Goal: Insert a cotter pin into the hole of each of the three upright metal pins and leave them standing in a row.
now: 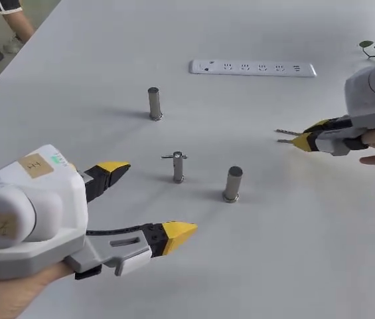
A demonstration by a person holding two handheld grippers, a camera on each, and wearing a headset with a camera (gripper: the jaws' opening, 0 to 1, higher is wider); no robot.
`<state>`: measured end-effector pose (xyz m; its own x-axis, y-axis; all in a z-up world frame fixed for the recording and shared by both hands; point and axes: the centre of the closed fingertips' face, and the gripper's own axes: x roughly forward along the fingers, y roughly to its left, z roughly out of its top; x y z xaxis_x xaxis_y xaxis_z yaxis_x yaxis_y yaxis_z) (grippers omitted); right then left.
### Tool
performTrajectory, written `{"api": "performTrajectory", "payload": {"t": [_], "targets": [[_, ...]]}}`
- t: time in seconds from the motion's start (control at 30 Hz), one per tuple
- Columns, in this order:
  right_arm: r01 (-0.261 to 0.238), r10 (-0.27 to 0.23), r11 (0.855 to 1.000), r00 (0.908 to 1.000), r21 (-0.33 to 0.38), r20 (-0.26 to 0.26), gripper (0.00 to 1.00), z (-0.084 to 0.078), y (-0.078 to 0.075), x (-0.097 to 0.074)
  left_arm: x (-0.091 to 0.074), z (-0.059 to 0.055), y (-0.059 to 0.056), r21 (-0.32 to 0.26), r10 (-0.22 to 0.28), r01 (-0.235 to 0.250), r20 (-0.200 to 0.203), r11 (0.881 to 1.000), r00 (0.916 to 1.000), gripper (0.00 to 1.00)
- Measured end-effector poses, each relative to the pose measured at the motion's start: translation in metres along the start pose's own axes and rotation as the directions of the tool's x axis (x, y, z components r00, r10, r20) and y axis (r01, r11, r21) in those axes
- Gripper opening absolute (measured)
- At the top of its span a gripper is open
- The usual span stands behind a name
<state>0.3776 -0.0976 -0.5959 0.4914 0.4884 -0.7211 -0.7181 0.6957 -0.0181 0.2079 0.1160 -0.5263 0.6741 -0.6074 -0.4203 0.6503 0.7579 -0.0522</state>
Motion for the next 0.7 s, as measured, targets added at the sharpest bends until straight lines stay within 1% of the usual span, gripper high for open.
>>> {"api": "performTrajectory", "payload": {"t": [0.03,0.07,0.17,0.3,0.4,0.43,0.63,0.7], "targets": [[0.012,-0.012,1.000,0.9999,-0.010,-0.013,0.14,-0.0021,-0.0017,0.0002,-0.0001,-0.0002,0.0002,-0.001,0.001,-0.001,0.000,1.000,1.0000,0.76],[0.011,-0.012,0.999,0.9998,-0.041,-0.017,0.14,-0.0026,-0.0018,0.0006,-0.0002,-0.0003,0.0006,0.001,0.001,-0.001,-0.001,1.000,1.0000,0.76],[-0.004,0.002,0.999,0.9995,-0.038,-0.031,0.13,-0.0043,0.0005,0.0020,-0.0004,-0.0008,0.0012,0.005,0.000,0.000,-0.002,1.000,1.0000,0.76],[-0.012,0.010,0.999,0.9987,-0.043,-0.049,0.13,-0.0061,0.0001,0.0039,0.0001,-0.0023,0.0021,0.004,0.000,0.000,-0.008,1.000,1.0000,0.75],[-0.014,0.011,0.999,0.9970,-0.036,-0.077,0.13,-0.0099,-0.0008,0.0047,0.0004,-0.0018,0.0031,0.003,0.005,-0.005,-0.005,1.000,1.0000,0.75],[-0.018,0.016,1.000,0.9971,-0.021,-0.074,0.13,-0.0094,-0.0004,0.0045,0.0006,-0.0019,0.0032,0.003,0.005,-0.005,-0.005,1.000,1.0000,0.75],[-0.023,0.019,0.999,0.9935,-0.037,-0.112,0.09,-0.0101,-0.0055,0.0040,0.0007,-0.0019,0.0029,0.010,0.001,-0.001,-0.008,1.000,1.0000,0.75],[-0.032,0.027,0.999,0.9915,-0.041,-0.128,0.09,-0.0106,-0.0061,0.0042,0.0006,-0.0016,0.0031,0.009,0.003,-0.003,-0.008,1.000,1.0000,0.75]]}}
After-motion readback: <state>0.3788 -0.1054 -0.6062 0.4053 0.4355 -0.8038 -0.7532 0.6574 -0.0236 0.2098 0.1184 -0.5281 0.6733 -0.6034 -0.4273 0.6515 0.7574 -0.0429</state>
